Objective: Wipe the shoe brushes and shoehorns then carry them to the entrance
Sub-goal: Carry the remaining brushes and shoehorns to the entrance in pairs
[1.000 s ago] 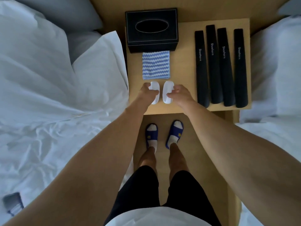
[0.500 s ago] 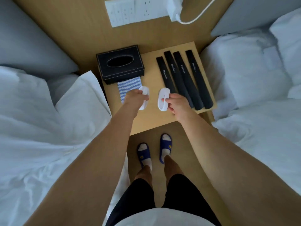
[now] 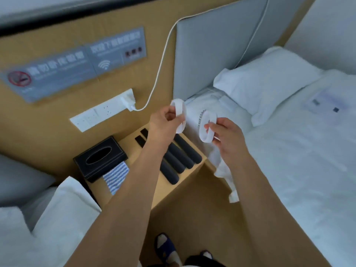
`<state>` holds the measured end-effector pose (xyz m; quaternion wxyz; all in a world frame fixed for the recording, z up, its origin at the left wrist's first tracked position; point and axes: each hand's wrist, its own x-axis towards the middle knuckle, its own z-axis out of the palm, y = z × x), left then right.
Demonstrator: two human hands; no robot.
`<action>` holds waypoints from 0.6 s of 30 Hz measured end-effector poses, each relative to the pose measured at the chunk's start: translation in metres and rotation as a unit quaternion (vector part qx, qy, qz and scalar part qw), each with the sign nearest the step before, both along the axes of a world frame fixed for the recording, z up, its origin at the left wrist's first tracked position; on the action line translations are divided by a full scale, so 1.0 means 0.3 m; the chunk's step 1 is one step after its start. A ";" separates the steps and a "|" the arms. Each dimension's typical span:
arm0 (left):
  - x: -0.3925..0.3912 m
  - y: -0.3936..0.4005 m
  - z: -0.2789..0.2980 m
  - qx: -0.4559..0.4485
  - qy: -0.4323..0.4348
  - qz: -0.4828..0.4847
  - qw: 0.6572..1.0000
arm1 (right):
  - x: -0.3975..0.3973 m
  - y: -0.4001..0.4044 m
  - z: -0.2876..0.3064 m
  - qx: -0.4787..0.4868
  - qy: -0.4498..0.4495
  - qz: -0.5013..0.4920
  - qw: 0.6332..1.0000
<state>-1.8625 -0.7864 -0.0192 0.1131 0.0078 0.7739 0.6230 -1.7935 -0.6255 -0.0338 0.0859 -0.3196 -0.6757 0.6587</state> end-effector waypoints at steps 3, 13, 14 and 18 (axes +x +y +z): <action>0.055 0.116 0.135 0.020 0.059 -0.034 0.997 | 0.088 0.104 0.140 0.003 0.067 -0.032 0.997; 0.372 0.441 0.443 0.114 0.221 -0.134 0.959 | 0.447 0.398 0.442 0.001 0.252 -0.101 0.963; 0.405 0.474 0.462 0.123 0.232 -0.143 0.954 | 0.485 0.422 0.459 0.006 0.264 -0.106 0.959; 0.527 0.606 0.513 0.167 0.253 -0.180 0.936 | 0.633 0.511 0.522 0.010 0.304 -0.123 0.945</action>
